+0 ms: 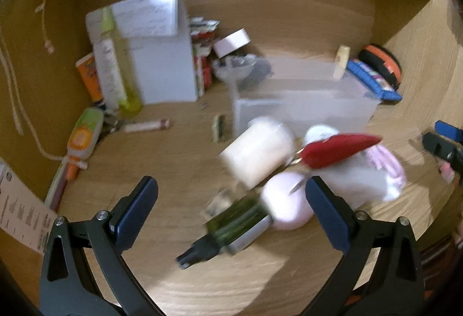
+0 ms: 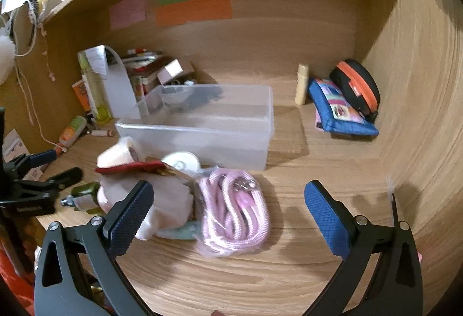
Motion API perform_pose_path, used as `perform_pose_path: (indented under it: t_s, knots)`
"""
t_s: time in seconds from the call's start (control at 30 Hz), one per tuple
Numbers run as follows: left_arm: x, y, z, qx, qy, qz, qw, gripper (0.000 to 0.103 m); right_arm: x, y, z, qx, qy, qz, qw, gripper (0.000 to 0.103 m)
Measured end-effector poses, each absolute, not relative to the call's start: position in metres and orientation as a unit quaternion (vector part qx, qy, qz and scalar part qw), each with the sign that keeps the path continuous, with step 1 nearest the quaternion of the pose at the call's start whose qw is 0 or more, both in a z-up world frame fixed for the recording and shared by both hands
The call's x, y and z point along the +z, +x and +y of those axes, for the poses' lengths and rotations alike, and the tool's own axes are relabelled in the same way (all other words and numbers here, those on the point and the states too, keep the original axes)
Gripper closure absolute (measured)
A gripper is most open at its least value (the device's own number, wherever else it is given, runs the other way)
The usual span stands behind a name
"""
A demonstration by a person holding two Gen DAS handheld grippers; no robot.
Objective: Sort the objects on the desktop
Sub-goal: 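Move the left tool toward the green spray bottle and the right tool toward the pink rope bag, then grasp the green spray bottle with the left tool while the right tool grasps the pink rope bag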
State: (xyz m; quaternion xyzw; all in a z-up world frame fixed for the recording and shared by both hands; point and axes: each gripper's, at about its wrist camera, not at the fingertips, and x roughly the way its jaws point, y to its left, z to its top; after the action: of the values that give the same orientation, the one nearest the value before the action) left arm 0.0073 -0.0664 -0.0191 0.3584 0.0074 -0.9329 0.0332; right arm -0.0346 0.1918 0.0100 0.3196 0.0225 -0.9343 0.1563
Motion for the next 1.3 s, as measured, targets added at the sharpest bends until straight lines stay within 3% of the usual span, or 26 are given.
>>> perform_pose_path:
  t_s: [0.37,0.57,0.73,0.93,1.1,1.3]
  knots:
    - [-0.059,0.019,-0.080,-0.902,0.429,0.005,0.044,0.000,-0.024,-0.060,0.205,-0.913,0.380,0.051,0.140,0.000]
    - [-0.065,0.006,-0.072,-0.900,0.436,-0.013,0.031,0.006,-0.040,-0.077,0.205,-0.898,0.412,0.060,0.143,0.000]
    - [-0.074,-0.009,-0.069,-0.893,0.449,-0.034,0.023,0.007,-0.049,-0.092,0.200,-0.887,0.429,0.082,0.149,0.009]
    - [-0.081,-0.014,-0.069,-0.887,0.460,-0.028,0.012,0.022,-0.053,-0.113,0.204,-0.859,0.472,0.030,0.196,0.010]
    - [-0.080,-0.012,-0.072,-0.887,0.462,-0.004,-0.003,0.048,-0.050,-0.116,0.200,-0.843,0.487,-0.002,0.229,0.008]
    - [-0.076,-0.008,-0.076,-0.890,0.456,0.014,-0.006,0.054,-0.065,-0.120,0.178,-0.825,0.515,0.030,0.230,0.008]
